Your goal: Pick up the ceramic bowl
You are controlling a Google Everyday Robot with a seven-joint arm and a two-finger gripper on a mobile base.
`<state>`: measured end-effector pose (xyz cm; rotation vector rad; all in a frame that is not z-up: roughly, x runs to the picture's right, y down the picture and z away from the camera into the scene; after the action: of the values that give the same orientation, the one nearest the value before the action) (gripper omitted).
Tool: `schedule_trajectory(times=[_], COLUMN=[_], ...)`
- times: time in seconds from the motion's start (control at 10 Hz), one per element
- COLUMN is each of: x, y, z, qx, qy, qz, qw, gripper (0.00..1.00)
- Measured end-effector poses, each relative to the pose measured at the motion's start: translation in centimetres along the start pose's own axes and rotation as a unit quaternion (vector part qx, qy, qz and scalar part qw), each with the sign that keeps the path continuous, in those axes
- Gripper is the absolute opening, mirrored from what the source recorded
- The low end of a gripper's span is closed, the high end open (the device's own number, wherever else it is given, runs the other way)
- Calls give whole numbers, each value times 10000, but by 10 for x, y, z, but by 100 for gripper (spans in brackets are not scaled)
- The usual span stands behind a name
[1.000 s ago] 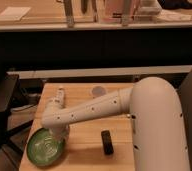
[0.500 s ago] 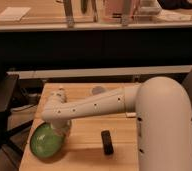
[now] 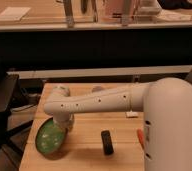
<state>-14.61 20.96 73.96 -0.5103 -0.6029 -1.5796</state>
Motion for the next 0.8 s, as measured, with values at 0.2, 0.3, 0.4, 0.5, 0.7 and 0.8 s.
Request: schedule_trajectory(times=[0.2,0.3,0.4,0.5,0.7,0.8], x=[5,7,9,11,13,15], y=[5,8,12,13,15,18], z=[-7,-12,-15,-17,-19,-21], qx=[-3,-9,-18,-20,-29,-35], qy=[47,69,82,93,118,133], qz=[-39,-41,-29,-33,-73,-92], qw=[10000,10000,10000,9999,9999,9999], gripper=[0,0,0,0,0,0])
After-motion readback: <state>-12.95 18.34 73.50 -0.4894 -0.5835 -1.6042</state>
